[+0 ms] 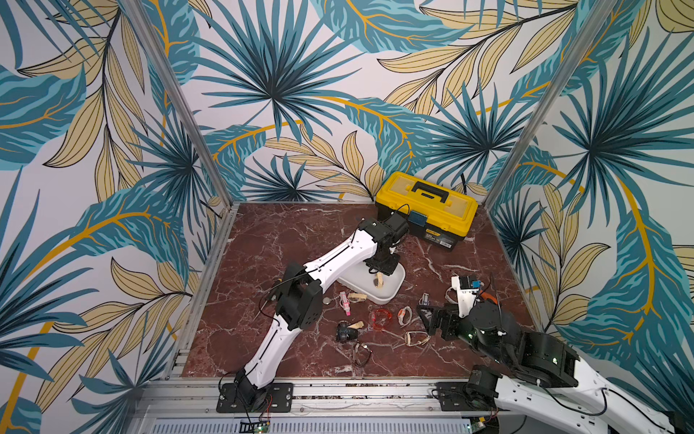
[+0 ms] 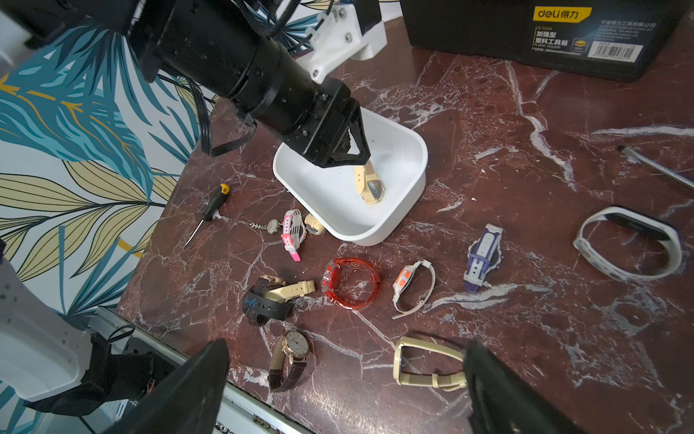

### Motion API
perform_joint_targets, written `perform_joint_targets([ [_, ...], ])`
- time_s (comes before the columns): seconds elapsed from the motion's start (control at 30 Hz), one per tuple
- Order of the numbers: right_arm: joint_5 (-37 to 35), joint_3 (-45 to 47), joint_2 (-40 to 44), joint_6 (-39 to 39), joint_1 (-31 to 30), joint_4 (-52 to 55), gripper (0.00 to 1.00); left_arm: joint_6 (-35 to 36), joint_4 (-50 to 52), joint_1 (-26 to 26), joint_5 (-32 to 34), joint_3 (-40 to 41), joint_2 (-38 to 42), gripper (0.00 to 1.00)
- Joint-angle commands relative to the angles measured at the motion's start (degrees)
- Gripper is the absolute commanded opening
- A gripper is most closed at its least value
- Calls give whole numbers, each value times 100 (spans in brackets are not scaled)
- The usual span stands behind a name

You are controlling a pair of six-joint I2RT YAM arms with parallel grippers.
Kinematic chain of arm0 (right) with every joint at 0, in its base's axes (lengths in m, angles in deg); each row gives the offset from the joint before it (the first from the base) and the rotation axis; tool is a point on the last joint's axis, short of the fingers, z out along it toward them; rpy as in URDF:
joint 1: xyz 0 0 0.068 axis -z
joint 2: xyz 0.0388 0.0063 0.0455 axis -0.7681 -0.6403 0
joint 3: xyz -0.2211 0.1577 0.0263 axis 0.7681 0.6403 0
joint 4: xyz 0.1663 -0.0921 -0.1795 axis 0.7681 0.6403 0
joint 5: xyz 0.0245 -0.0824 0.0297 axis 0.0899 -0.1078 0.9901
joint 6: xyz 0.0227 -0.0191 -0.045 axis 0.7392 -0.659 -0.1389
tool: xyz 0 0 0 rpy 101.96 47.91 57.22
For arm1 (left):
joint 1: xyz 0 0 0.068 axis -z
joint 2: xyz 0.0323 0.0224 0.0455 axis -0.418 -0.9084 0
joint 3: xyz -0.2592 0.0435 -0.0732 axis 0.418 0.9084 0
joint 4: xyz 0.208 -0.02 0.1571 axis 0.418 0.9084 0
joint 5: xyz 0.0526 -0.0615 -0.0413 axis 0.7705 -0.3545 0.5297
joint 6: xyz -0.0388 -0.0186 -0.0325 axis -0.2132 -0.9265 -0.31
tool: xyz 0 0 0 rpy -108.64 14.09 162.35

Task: Put the watch into the storage box
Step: Adjust the watch in the storage box.

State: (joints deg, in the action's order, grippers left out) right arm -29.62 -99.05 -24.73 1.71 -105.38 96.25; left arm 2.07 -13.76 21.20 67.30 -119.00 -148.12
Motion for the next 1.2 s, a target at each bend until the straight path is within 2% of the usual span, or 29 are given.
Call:
perform_joint_targets([
  [0.0,-107,98,29,-25,9,87,100,64,22,42,121,-229,-198,38],
  [0.33,-118,63,3,-43,21,97,100,153,228,-17,417,-149,-403,23],
  [0.67,-153,141,-24,-7,18,52,100,27,-697,-329,635,1871,613,21],
  [0.93,-171,150,-85,11,18,2,100,23,-1471,-283,495,2760,1202,17],
  [0.97,-162,166,-94,21,18,-16,100,34,-1572,-255,294,2857,1264,17],
  [1.17,-116,152,-212,45,18,-97,100,-141,-1946,-245,277,3200,1453,18],
])
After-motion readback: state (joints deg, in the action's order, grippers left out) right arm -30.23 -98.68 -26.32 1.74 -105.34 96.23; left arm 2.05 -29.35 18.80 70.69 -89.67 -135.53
